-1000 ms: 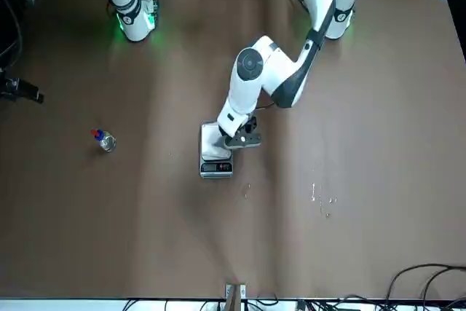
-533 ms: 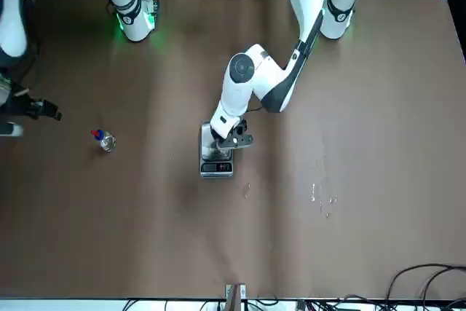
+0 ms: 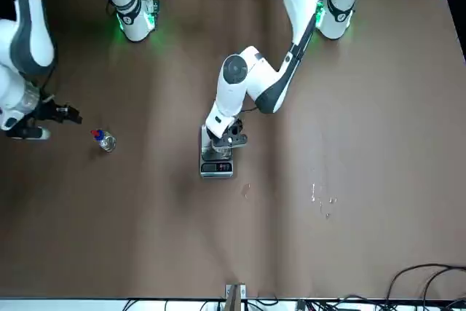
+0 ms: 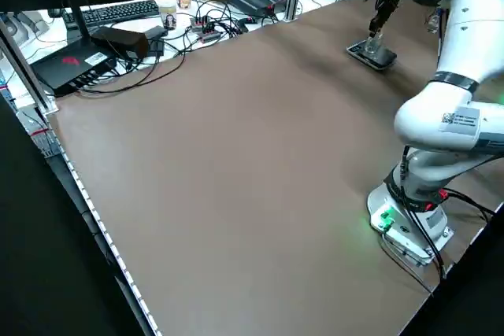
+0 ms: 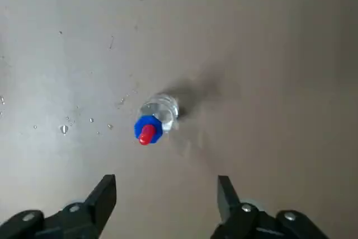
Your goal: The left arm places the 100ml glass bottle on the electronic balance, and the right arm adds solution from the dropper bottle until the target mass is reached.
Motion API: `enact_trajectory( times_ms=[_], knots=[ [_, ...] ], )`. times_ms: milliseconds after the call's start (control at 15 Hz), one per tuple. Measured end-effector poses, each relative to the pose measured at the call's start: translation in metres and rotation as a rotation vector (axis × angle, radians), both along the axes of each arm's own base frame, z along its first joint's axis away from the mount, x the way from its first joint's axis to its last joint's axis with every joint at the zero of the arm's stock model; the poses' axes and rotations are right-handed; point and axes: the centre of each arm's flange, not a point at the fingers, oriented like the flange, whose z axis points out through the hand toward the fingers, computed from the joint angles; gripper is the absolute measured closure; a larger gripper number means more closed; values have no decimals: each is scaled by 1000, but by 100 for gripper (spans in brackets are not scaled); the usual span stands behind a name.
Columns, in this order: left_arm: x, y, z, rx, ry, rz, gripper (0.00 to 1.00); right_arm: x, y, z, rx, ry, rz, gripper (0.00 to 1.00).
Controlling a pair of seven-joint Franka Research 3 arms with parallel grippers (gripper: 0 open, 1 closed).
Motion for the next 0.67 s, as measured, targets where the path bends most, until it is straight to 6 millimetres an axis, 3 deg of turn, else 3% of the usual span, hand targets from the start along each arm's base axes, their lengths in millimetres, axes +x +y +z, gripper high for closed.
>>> enact_trajectory(
  times_ms=[333,400,467,533,667],
  knots=[
    [-3,-7,-4,-17,-20,-6,50,-9,16,-28,-7,-3,-41,28],
    [-1,-7,-3,-29,-31,-2,43,-10,17,-33,-10,-14,-43,34],
    [0,-8,-1,-41,-41,6,34,-12,18,-39,-12,-21,-44,34],
    [2,-9,2,-56,-49,29,17,-13,19,-49,-14,-22,-45,37],
    [4,-9,5,-65,-49,56,1,-12,19,-55,-6,-23,-56,41]
  ],
)
